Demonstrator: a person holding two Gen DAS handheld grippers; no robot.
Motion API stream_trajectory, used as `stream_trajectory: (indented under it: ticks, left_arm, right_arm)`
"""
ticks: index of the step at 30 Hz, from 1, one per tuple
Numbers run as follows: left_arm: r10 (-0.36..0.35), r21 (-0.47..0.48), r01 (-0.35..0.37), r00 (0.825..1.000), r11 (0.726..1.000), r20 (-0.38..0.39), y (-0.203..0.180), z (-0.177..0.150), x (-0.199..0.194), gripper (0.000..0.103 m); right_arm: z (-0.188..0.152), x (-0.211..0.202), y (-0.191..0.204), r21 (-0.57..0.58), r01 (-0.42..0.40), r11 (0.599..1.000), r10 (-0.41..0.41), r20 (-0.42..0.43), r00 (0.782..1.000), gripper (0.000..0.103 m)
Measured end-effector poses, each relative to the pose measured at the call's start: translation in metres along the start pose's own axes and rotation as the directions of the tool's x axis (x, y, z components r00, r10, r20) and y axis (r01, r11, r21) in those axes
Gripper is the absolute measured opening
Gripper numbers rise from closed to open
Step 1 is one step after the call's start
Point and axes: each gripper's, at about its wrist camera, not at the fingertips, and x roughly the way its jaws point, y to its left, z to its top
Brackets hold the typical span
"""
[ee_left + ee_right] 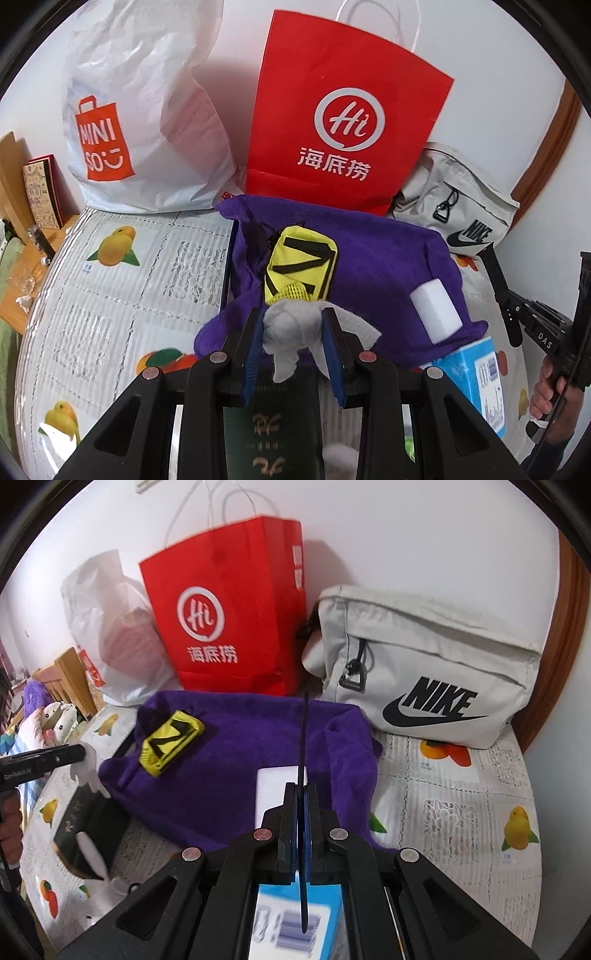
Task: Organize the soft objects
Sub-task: 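Lift the white glove with the left gripper and carry it over the purple towel, then lower the white glove onto the purple towel and open the left gripper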
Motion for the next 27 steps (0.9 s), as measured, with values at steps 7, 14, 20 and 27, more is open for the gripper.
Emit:
stream_trajectory:
  ticks: [7,14,20,27]
  left_arm:
    - [0.007,-0.007,-0.008,0.999,1.0,-0.034,0.003,0.011,0.031,0.03]
    - [0.021,-0.001,-0.021,0.998,1.0,-0.066,0.005,0.015,0.053,0.03]
    - [0.026,-0.008,-0.026,0.995,1.0,-0.092,0.01,0.016,0.067,0.03]
    - [0.033,-0.004,-0.033,0.991,0.999,-0.13,0.011,0.014,0.081,0.031]
  right_arm:
    - [0.006,0.034,-0.012,0.001,-0.007,1.0,0.007,-0.054,0.999,0.003]
    - [0.011,0.063,-0.019,0.028,-0.043,0.999,0.046,-0.118,0.992,0.003]
    - [0.004,0.082,-0.026,0.055,-0.056,0.997,0.065,-0.182,0.981,0.003]
    - [0.001,0.092,-0.028,0.067,-0.051,0.996,0.065,-0.217,0.974,0.003]
